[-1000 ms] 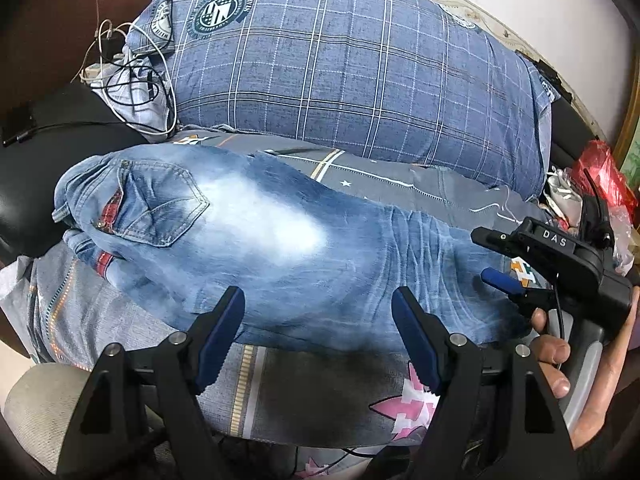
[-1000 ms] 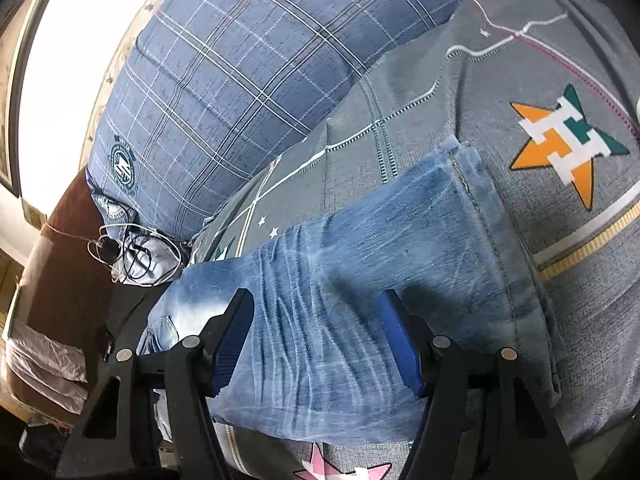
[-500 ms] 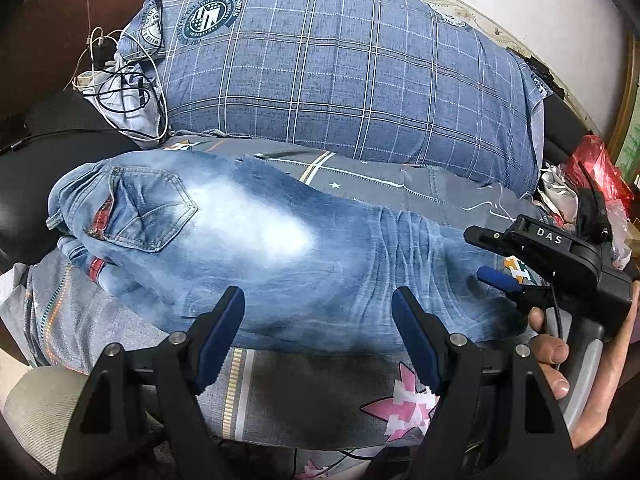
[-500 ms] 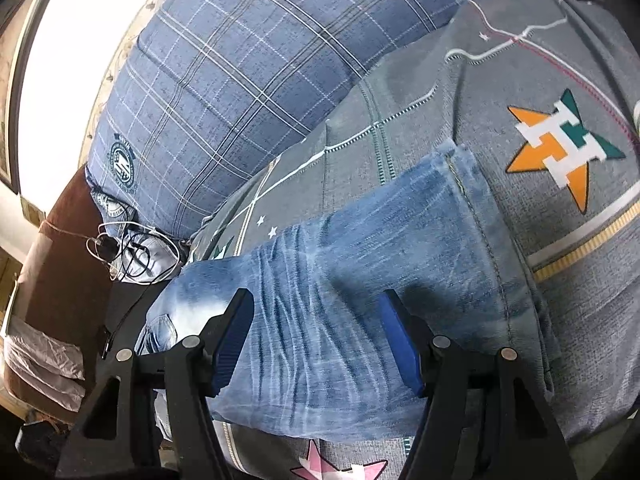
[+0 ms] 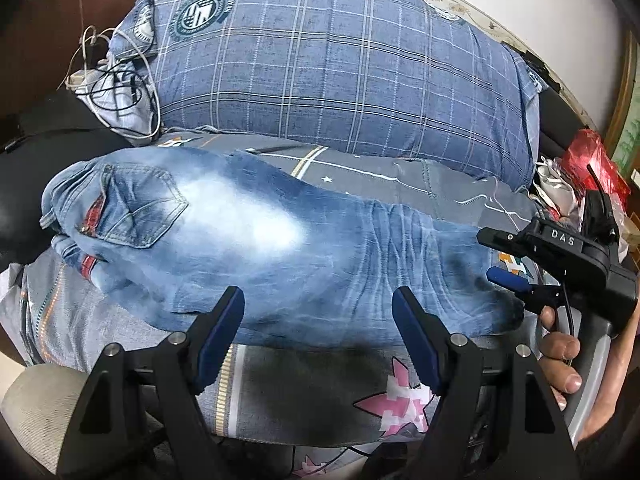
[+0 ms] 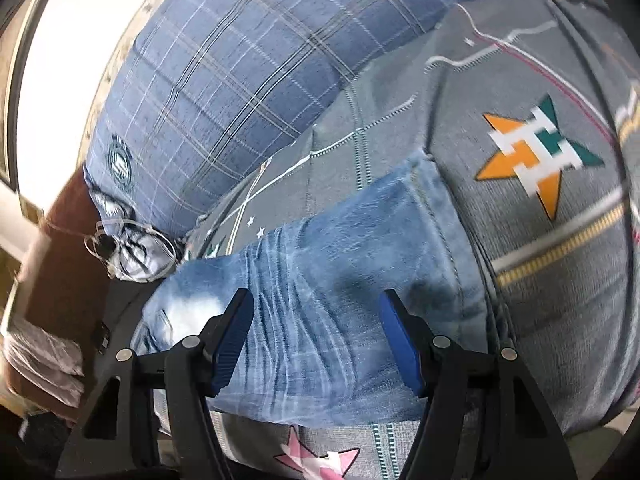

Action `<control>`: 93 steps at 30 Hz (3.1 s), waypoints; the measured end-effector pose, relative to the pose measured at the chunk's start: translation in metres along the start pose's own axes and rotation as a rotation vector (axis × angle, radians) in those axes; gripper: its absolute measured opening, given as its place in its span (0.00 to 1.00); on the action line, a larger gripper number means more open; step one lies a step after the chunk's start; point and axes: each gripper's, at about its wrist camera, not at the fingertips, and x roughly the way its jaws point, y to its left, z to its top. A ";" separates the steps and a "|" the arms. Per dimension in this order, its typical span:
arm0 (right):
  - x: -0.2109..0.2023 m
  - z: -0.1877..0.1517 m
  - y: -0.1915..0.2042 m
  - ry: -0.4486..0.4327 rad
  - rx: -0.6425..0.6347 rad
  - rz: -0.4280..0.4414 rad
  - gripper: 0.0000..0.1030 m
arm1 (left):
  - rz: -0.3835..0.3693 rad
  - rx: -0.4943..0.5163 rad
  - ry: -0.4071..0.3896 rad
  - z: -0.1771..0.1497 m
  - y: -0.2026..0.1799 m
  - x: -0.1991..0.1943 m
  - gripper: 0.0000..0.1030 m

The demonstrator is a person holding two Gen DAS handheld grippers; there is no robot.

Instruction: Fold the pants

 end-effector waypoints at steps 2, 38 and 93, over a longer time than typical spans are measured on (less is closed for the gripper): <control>0.002 0.001 -0.002 0.003 0.012 0.001 0.64 | 0.005 0.015 -0.002 -0.001 -0.005 0.000 0.75; 0.008 -0.004 0.002 0.032 -0.014 -0.034 0.65 | 0.003 0.009 -0.002 -0.002 -0.007 0.001 0.75; -0.002 0.044 -0.002 0.106 -0.011 -0.076 0.72 | -0.308 -0.312 0.282 -0.008 0.008 0.054 0.83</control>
